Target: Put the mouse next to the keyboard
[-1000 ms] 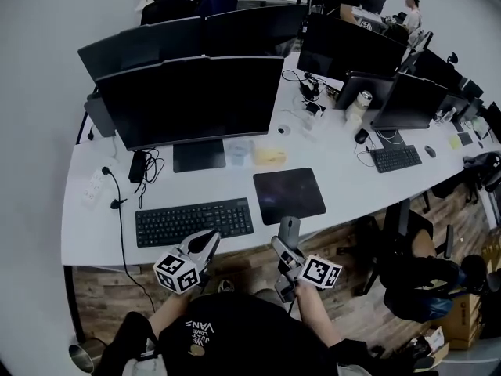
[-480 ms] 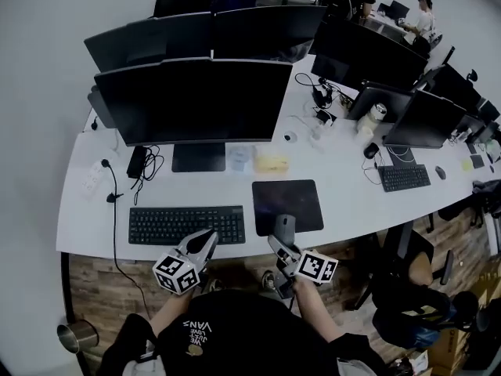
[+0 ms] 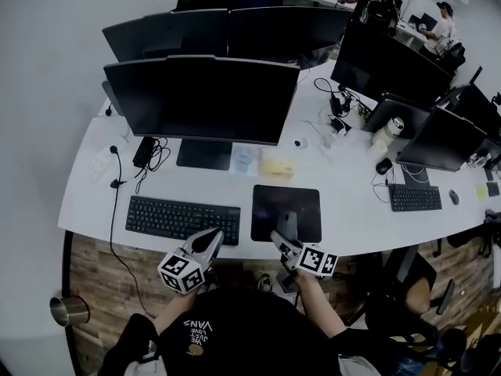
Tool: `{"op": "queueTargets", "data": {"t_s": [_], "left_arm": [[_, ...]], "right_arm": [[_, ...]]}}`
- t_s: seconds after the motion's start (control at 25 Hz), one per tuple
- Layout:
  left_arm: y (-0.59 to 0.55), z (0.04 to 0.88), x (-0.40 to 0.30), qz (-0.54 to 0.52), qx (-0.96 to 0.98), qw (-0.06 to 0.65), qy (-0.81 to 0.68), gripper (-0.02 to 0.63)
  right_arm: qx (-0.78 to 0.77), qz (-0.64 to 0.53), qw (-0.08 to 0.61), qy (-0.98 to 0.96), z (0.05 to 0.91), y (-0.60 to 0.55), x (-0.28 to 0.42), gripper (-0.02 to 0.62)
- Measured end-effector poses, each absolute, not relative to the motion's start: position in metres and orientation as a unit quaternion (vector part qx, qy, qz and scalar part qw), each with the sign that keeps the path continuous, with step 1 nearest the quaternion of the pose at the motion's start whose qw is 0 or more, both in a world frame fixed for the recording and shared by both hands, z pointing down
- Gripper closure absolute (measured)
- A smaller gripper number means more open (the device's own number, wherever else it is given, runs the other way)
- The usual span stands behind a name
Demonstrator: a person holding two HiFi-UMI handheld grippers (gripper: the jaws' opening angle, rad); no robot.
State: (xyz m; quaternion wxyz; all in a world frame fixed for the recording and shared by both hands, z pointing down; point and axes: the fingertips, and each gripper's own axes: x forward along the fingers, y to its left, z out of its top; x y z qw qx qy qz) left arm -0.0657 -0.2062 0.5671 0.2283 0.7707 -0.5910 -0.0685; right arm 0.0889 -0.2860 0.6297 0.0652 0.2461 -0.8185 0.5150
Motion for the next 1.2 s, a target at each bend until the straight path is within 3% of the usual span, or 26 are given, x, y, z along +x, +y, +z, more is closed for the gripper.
{"op": "queueTargets", "data": {"t_s": [0.96, 1.2], "left_arm": [[-0.187, 0.582, -0.061, -0.085, 0.699, 0.238, -0.669, 0.604], [-0.181, 0.584, -0.075, -0.084, 0.691, 0.239, -0.677, 0.604]], "right_arm": [[0.177, 0.516, 0.197, -0.815, 0.695, -0.339, 0.027, 0.428], [0.181, 0.51, 0.195, -0.818, 0.695, -0.351, 0.011, 0.43]]}}
